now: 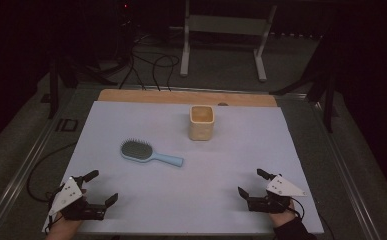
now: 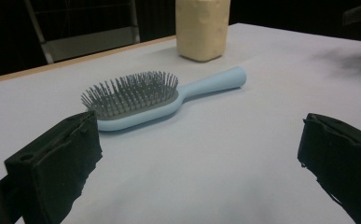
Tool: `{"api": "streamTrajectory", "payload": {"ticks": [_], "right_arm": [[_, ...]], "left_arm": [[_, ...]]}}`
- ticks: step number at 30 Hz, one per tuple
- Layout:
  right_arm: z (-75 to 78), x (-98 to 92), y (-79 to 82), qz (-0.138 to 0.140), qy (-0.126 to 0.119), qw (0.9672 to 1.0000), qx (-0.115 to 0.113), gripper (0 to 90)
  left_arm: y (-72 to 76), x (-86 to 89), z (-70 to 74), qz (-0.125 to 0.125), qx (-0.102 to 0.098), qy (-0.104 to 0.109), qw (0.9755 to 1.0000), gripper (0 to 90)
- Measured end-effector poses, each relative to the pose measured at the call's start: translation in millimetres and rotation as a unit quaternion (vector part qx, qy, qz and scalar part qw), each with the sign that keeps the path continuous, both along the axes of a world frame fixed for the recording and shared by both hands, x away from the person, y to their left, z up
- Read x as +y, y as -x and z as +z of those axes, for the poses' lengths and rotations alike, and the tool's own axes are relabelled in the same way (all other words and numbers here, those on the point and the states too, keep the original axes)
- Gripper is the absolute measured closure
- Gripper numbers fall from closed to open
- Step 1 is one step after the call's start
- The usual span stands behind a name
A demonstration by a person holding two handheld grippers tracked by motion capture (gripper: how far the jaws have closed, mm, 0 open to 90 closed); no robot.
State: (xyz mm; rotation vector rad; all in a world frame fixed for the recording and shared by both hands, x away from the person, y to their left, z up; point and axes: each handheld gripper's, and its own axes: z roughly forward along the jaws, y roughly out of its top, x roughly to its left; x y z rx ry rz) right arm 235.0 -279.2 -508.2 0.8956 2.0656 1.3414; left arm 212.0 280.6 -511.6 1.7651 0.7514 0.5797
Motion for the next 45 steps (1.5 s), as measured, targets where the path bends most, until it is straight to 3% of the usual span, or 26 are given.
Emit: {"api": "streamTrajectory", "payload": {"ticks": [5, 9, 24, 34, 39, 45], "right_arm": [[0.8, 1.7, 1.3, 0.0, 0.005, 1.0, 0.001, 8.3], [4.7, 1.6, 5.8, -0.004, -0.003, 0.9999, -0.013, 8.3], [5.0, 3.2, 5.9, -0.004, 0.0, 0.9998, -0.018, 8.3], [5.2, 3.6, 6.1, -0.005, -0.001, 0.9998, -0.019, 8.3], [6.3, 3.0, 6.9, -0.006, -0.003, 0.9998, -0.021, 8.3], [6.4, 2.0, 6.7, -0.005, -0.007, 0.9998, -0.02, 8.3]], "left_arm": [[0.5, 0.7, 2.0, 0.001, 0.002, -0.005, 1.0, 0.0], [0.4, -0.7, 2.5, -0.002, 0.007, -0.015, 0.9999, 0.0], [0.0, 0.4, 12.8, -0.01, 0.015, -0.014, 0.9997, 0.0], [-1.8, 0.3, 33.1, -0.017, 0.008, -0.009, 0.9998, 0.0], [-10.3, -4.0, 52.7, -0.029, 0.004, -0.004, 0.9996, 0.0], [-20.2, -12.8, 69.5, -0.047, 0.02, -0.008, 0.9987, 0.0]]}}
